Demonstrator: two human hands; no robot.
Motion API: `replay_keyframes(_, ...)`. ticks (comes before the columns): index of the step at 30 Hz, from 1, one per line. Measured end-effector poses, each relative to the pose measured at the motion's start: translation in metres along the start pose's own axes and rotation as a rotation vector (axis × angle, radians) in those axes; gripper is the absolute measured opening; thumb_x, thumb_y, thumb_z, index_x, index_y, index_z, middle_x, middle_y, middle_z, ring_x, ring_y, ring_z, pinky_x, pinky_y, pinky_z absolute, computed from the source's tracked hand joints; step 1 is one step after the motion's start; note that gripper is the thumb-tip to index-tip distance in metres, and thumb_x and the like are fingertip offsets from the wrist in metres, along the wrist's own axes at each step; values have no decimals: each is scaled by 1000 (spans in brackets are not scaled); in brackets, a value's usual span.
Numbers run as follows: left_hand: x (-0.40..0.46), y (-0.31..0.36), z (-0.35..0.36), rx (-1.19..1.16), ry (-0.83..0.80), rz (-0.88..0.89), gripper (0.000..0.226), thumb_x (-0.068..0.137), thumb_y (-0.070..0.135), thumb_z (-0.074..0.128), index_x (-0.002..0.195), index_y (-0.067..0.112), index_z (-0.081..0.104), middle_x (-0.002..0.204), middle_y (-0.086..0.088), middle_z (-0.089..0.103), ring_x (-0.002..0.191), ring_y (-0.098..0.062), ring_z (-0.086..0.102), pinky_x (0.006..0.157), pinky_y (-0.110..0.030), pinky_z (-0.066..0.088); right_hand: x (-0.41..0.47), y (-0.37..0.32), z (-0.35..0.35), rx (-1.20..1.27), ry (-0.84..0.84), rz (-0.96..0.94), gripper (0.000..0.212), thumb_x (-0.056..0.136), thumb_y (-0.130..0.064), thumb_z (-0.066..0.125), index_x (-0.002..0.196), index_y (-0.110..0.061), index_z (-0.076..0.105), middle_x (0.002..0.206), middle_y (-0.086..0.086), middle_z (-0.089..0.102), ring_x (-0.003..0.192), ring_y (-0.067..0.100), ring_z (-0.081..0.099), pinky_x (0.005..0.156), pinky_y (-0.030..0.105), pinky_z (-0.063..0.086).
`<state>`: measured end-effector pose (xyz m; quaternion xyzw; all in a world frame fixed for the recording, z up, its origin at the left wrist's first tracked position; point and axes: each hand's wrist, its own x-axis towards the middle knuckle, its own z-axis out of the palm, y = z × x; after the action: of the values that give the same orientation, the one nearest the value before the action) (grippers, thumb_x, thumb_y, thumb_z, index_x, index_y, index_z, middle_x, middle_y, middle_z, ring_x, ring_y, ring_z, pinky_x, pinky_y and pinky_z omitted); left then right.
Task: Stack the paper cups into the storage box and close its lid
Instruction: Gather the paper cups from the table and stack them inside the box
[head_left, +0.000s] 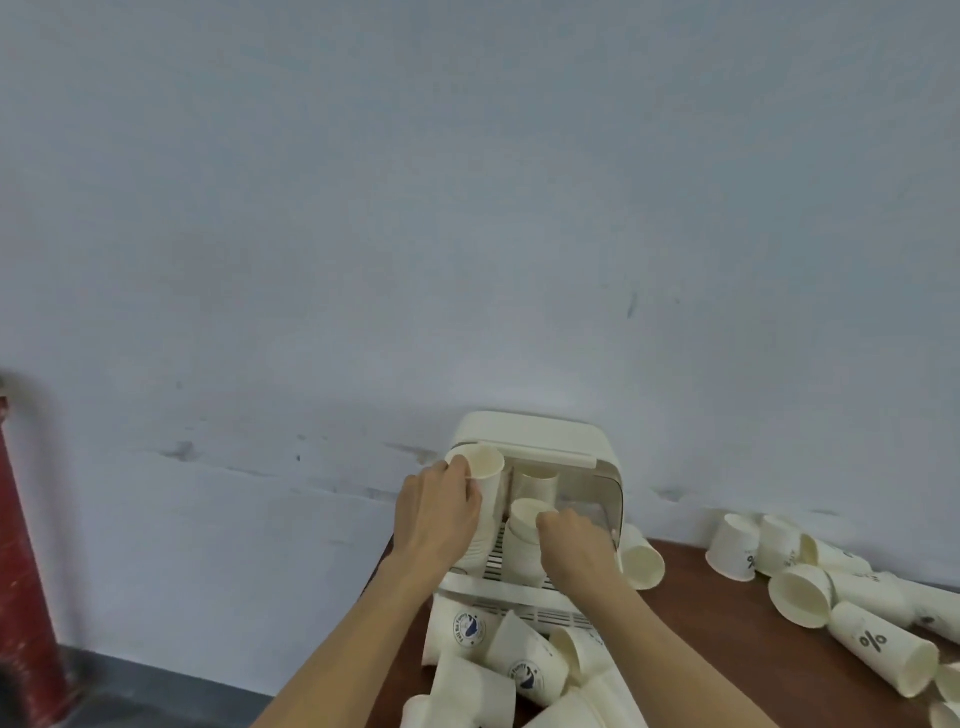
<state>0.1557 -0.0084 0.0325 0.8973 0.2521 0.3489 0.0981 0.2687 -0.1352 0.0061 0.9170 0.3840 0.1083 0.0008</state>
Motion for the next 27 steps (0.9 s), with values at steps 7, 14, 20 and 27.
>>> replay_keyframes(7, -6, -3, 19, 90, -52, -4, 22, 99, 26, 35, 104, 17, 55, 102, -1, 62, 90, -22, 58, 72, -29, 38, -6, -7, 8, -18, -61, -103, 17, 88, 1, 47, 100, -5, 57, 106, 17, 62, 97, 32, 60, 66, 34, 37)
replay_keyframes(14, -10, -11, 28, 296, -257, 39, 24, 99, 19, 39, 107, 18, 62, 109, -3, 64, 94, -23, 61, 68, -29, 37, -12, -7, 6, 67, -42, -97, 38, 88, -2, 46, 126, -4, 40, 112, 18, 59, 101, 35, 56, 68, 35, 38)
replay_keyframes(20, -24, -6, 31, 276, -344, 47, 30, 98, 24, 37, 123, 19, 52, 120, -6, 57, 105, -24, 56, 83, -34, 41, -33, 3, -7, 114, 43, -81, 46, 87, -3, 48, 132, -5, 36, 117, 18, 58, 106, 34, 54, 71, 35, 36)
replay_keyframes(27, -55, 34, 21, 70, -277, 150, 41, 98, 32, 35, 138, 25, 39, 118, -2, 54, 104, -22, 54, 83, -34, 43, -71, 23, -25, 142, 56, -46, 28, 86, -5, 47, 114, -7, 45, 111, 15, 59, 104, 33, 54, 65, 33, 36)
